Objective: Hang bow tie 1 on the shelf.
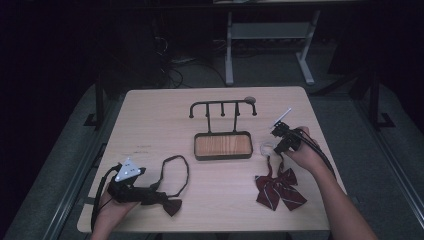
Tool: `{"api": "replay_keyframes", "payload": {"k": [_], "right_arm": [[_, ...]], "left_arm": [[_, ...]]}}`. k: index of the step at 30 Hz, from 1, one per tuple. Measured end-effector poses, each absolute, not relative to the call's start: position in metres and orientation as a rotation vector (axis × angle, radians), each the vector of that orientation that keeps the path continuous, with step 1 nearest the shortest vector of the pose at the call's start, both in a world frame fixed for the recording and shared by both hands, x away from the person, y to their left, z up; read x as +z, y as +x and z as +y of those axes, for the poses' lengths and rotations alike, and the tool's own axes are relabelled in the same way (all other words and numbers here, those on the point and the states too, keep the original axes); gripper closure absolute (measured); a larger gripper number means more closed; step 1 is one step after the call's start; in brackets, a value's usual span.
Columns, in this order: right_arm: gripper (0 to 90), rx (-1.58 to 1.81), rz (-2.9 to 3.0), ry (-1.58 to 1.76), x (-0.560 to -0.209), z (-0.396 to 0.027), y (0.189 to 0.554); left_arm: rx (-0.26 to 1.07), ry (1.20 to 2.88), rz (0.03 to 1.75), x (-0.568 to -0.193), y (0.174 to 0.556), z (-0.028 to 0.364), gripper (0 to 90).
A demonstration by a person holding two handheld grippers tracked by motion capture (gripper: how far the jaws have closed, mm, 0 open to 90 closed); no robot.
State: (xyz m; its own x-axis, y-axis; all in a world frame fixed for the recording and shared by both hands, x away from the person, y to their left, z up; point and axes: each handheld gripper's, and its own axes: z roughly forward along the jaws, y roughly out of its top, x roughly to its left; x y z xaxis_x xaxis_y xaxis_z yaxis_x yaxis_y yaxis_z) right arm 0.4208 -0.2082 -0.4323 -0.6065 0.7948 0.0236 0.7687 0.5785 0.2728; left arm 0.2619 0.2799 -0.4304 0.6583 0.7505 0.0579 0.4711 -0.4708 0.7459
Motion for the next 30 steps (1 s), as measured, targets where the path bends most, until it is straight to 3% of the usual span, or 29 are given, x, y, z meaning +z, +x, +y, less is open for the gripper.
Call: {"api": "replay_keyframes", "payload": {"k": [30], "right_arm": [[87.0,0.709,2.704,1.180,-0.375,-0.218,0.378]], "left_arm": [[0.493,2.151,0.950,-0.431,0.261,0.278,26.9]]}}
